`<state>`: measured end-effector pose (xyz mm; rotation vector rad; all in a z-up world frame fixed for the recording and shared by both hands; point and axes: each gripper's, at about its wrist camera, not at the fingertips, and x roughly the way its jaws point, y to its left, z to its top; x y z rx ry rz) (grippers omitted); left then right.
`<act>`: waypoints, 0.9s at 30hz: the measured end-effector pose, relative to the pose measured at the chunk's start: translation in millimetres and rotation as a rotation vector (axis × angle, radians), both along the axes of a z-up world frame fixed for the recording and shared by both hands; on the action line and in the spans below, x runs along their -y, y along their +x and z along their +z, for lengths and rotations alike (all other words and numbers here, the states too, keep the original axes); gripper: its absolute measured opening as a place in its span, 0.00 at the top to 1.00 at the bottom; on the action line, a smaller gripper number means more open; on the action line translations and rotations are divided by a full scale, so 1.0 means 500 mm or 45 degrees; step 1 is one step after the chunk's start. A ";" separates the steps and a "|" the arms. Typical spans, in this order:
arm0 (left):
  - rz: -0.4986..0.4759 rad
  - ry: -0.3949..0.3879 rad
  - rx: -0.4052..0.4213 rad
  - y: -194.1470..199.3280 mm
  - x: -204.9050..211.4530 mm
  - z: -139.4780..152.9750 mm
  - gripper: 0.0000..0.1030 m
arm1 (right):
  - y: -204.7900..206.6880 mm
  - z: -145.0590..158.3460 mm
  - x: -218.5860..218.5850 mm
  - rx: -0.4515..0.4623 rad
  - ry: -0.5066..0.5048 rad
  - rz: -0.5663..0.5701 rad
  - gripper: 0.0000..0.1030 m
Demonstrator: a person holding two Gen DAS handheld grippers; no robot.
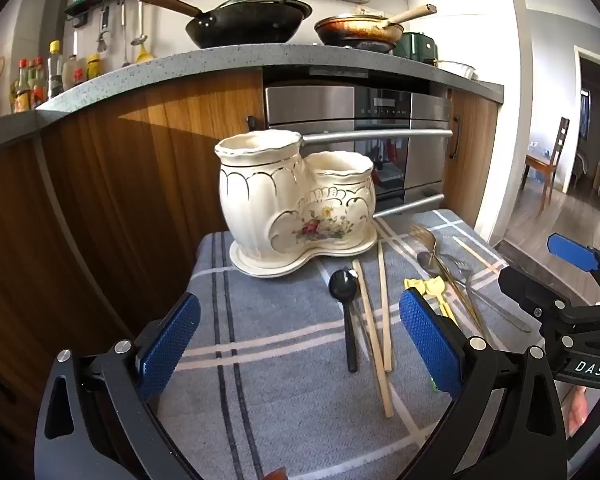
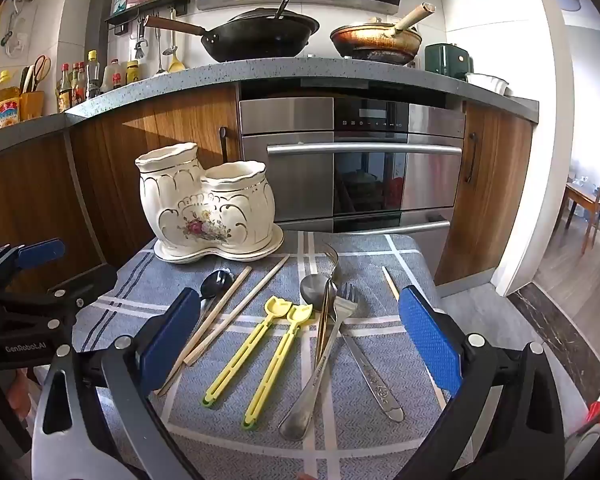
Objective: Organize utensils
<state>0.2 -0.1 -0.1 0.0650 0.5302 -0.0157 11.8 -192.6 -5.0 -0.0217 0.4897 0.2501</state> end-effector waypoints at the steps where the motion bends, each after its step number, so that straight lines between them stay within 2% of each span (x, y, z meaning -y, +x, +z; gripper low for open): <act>1: 0.000 -0.004 -0.003 0.000 0.000 0.000 0.04 | 0.000 0.000 0.000 0.006 0.003 0.000 0.05; 27: -0.005 -0.009 -0.008 0.002 -0.001 -0.002 0.04 | 0.003 -0.004 -0.002 -0.004 -0.003 -0.002 0.05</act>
